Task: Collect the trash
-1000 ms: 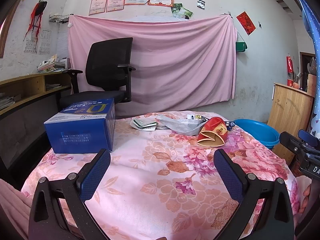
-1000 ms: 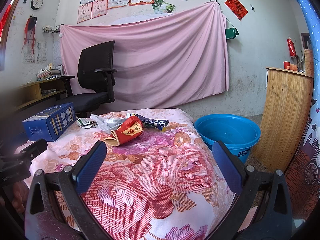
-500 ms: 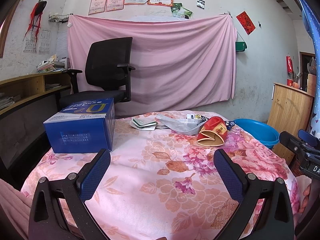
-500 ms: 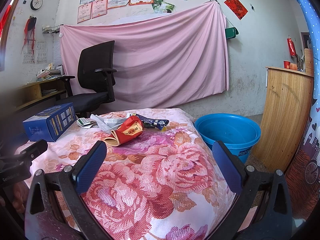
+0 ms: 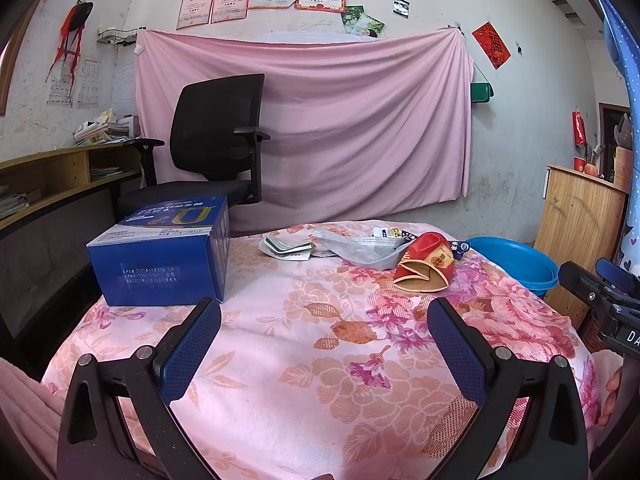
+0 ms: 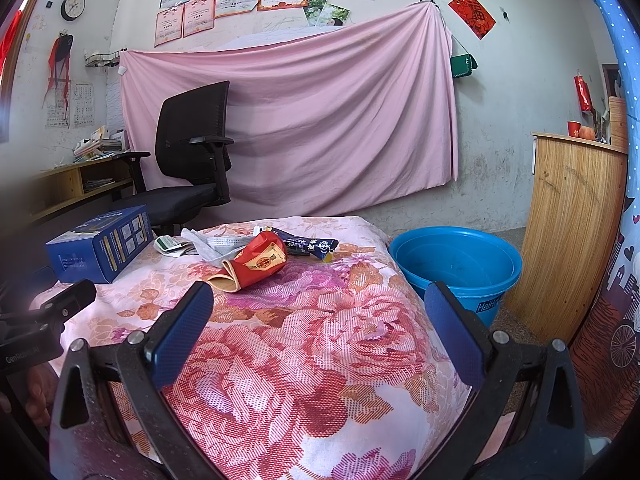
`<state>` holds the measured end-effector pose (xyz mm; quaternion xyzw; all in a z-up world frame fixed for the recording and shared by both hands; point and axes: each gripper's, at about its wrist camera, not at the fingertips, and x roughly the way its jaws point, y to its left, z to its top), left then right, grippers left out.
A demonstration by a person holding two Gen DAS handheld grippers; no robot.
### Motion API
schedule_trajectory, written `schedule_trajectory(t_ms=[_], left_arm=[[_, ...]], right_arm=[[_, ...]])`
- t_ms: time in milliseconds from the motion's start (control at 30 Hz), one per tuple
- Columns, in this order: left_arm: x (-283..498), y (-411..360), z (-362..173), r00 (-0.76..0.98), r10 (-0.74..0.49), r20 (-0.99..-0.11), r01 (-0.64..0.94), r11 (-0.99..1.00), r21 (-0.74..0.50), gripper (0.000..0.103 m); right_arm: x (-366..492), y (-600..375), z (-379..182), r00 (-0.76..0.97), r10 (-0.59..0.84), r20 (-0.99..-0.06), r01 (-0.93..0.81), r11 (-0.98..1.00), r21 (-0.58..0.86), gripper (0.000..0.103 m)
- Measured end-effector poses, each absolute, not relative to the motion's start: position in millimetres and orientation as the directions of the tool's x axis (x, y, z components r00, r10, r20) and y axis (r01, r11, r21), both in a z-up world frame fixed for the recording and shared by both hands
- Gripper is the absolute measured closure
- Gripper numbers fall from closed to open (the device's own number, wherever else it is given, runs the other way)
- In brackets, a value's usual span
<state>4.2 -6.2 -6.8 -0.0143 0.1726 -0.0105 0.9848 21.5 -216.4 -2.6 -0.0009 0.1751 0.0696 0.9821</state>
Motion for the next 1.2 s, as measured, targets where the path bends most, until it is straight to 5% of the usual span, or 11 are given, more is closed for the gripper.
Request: schedule_trajectory(t_ms=[800, 1200], left_arm=[[2.3, -6.3, -2.2, 0.945, -0.028, -0.326, 0.015, 0.999, -0.043, 0.002], [7.1, -0.5, 55.1, 0.974, 0.040, -0.221, -0.051, 0.998, -0.045, 0.002]], right_arm=[[13.4, -226.0, 5.0, 0.943, 0.124, -0.310, -0.117, 0.992, 0.041, 0.000], [9.1, -238.5, 43.6, 0.961, 0.110, -0.255, -0.106, 0.994, 0.030, 0.000]])
